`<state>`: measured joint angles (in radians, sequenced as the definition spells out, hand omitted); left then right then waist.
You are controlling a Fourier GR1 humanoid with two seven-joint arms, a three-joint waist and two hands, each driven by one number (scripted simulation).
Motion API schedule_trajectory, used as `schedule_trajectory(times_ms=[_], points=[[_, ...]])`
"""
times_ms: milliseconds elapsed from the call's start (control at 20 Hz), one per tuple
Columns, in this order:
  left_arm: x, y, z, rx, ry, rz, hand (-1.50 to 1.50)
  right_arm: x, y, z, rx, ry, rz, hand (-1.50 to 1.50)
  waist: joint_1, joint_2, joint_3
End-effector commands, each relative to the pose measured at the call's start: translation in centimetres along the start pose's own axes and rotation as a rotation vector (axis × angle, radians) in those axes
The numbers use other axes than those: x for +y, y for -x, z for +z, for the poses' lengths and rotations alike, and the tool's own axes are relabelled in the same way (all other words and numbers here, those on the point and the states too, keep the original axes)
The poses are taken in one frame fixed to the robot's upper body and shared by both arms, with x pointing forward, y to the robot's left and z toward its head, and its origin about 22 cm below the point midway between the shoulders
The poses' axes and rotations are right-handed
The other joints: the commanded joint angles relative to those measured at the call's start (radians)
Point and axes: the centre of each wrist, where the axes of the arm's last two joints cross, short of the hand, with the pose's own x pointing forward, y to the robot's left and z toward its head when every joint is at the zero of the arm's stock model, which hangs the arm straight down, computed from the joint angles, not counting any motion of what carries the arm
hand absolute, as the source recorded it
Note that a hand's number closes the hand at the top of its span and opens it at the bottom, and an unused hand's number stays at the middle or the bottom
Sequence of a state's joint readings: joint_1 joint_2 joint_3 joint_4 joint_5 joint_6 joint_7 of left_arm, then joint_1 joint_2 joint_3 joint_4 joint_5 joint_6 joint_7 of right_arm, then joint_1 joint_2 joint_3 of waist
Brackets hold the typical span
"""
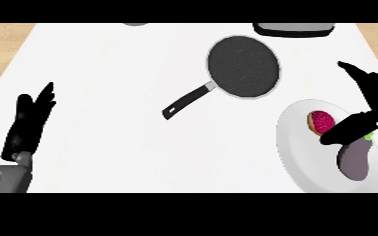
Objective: Pick the cupcake from the plate and place it in the pan
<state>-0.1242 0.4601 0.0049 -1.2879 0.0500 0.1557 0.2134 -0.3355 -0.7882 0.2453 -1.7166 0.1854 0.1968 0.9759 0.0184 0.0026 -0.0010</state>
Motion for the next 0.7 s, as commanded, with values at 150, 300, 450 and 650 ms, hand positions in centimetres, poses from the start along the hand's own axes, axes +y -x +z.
schedule_trajectory(times_ms=[150,300,450,650], points=[[0.7,-1.4,0.0,0.015,-0.015,0.004,0.00,3.5,0.0,-1.2,0.074,-0.018,0.079,-1.50,-0.014,-0.002,0.001],[-0.3,1.0,-1.2,0.032,-0.013,0.003,0.00,4.8,1.6,-1.6,0.104,-0.039,0.115,-1.50,-0.022,-0.001,0.001],[-0.4,-2.1,-1.8,0.011,-0.015,0.007,0.00,3.6,0.8,-1.5,0.092,-0.041,0.119,-1.50,-0.021,-0.003,0.001],[1.8,-0.8,-0.4,0.008,-0.018,0.004,0.00,5.5,-0.1,-2.2,0.095,-0.081,0.138,-1.50,-0.016,-0.003,0.001]])
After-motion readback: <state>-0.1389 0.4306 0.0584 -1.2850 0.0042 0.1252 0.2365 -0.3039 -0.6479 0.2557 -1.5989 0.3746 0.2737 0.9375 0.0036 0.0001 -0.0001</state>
